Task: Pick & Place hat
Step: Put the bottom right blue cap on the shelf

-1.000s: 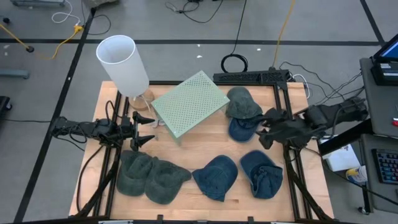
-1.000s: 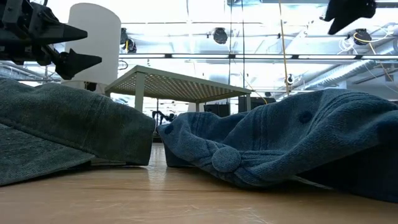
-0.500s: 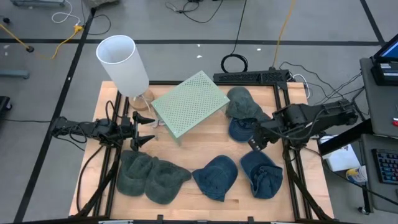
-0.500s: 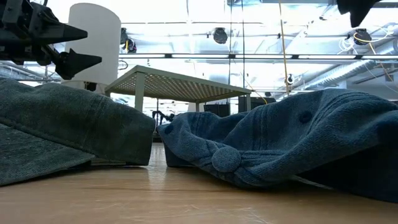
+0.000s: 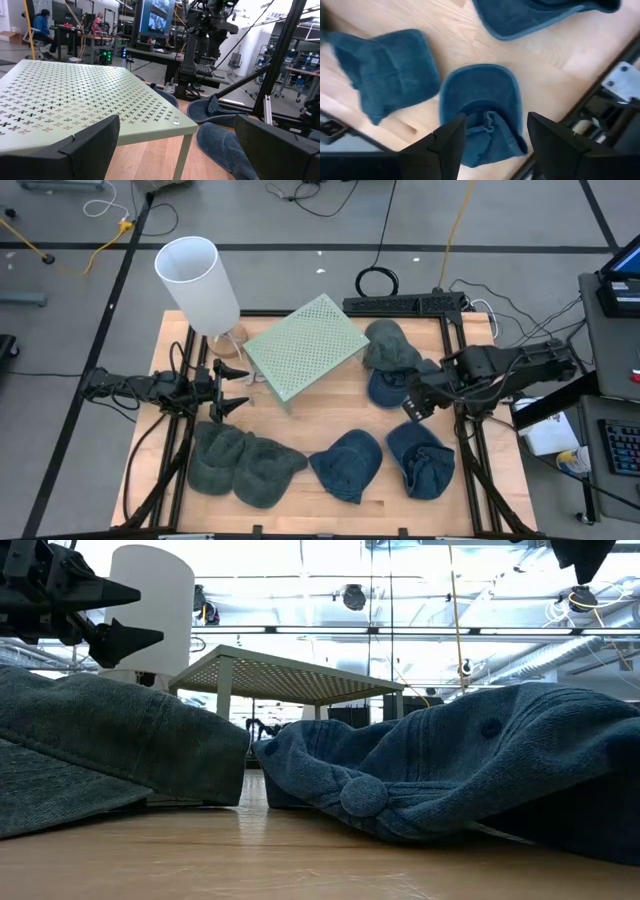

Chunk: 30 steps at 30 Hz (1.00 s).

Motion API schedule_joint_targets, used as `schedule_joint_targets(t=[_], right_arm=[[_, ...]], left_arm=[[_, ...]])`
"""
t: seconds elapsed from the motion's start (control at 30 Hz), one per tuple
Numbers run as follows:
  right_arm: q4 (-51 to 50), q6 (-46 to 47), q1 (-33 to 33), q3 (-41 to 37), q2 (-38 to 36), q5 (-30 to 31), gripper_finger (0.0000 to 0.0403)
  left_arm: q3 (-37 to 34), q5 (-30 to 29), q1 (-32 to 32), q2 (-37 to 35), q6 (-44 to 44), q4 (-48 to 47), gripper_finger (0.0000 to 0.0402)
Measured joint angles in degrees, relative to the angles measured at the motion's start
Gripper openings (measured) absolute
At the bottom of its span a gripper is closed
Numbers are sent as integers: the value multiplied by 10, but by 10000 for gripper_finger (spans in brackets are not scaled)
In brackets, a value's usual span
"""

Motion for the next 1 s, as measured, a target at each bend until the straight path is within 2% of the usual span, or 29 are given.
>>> schedule_joint_targets(t=[0.57,1.0], right_arm=[[20,143,109,0,80,-1,203],[65,179,161,0,109,-30,203]], left_arm=[[0,0,0,0,0,0,399],[0,0,0,0,0,0,399]])
